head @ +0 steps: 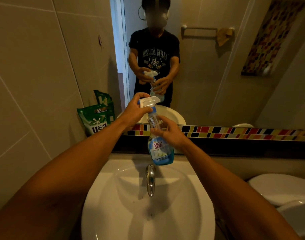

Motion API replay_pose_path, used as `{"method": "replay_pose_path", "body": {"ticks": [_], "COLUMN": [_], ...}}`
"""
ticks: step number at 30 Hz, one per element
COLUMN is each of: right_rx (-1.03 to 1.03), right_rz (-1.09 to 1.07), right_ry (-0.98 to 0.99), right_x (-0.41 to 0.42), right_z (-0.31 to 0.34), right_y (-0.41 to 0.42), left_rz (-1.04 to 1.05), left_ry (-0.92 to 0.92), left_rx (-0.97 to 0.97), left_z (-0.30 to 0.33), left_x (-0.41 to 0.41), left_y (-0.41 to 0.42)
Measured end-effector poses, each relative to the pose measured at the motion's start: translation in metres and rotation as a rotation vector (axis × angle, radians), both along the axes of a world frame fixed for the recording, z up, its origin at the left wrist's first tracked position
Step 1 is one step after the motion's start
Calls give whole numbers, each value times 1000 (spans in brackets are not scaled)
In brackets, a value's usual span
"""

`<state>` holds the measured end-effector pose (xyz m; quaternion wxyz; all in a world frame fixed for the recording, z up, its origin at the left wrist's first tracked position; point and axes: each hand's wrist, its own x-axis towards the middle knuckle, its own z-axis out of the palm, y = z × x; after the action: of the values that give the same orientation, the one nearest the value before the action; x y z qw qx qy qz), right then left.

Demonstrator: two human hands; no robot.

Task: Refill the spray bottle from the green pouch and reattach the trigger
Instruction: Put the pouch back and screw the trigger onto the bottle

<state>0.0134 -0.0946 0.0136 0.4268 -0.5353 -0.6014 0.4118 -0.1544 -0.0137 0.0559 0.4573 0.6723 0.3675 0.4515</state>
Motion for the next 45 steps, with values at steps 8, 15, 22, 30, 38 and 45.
{"method": "replay_pose_path", "body": {"ticks": [8, 15, 22, 30, 38, 45], "right_rx": [6, 7, 0, 6, 9, 8], "right_rz": [-3, -4, -7, -4, -4, 5], "right_ry": [-2, -8, 11, -8, -8, -10], "right_x": [-2, -4, -6, -6, -7, -10], "right_z": [5, 6, 8, 8, 6, 7], "right_y": [-5, -7, -8, -8, -6, -4], "left_rz": [4, -10, 1, -16, -8, 4], "left_ry": [-73, -50, -67, -91, -45, -94], "left_rx": [-12, -17, 7, -4, -10, 20], "left_z": [-3, -1, 0, -2, -2, -4], "left_x": [0, -2, -1, 0, -2, -2], "left_y": [-1, 0, -1, -2, 1, 0]}}
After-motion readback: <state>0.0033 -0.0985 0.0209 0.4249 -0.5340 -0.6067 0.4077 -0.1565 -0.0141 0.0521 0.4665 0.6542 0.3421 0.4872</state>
